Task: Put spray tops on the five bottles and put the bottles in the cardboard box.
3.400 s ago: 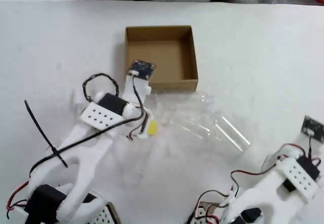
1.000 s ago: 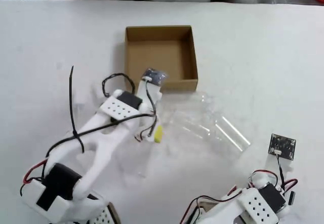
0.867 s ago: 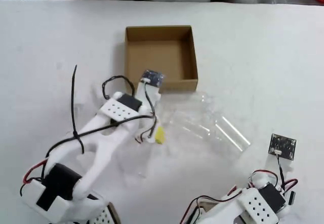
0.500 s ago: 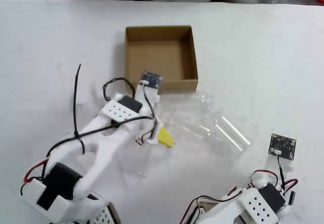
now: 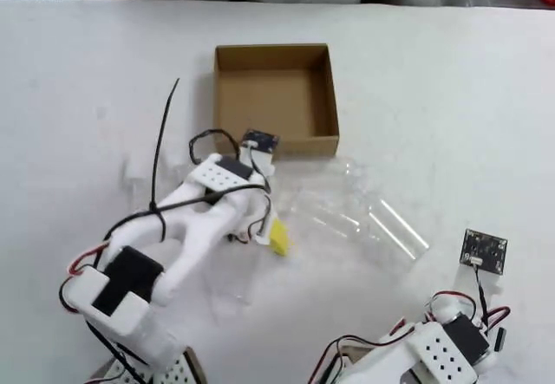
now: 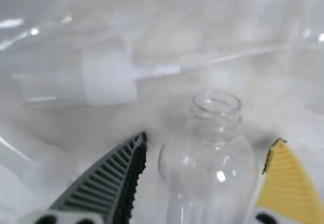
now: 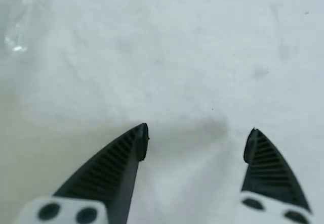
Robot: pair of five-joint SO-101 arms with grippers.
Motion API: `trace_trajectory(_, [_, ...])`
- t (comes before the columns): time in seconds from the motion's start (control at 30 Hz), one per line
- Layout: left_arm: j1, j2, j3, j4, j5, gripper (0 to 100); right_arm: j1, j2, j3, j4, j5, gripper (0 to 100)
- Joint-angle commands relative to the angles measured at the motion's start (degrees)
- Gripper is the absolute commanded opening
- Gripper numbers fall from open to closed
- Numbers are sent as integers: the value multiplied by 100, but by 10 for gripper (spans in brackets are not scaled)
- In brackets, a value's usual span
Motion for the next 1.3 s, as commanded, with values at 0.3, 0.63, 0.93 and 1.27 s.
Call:
trace_trajectory(0.3, [22, 57, -176, -26, -334, 232, -40, 40, -79, -101, 70, 276])
trace_trajectory(0.63, [198, -119, -299, 9, -853, 107, -66, 40, -53, -171, 70, 276])
trace_trajectory(0.93, [-4, -2545, 466, 475, -870, 110, -75, 48, -44, -180, 308, 276])
trace_trajectory(1.27, [-1657, -5288, 1556, -53, -870, 128, -75, 75, -44, -180, 334, 276])
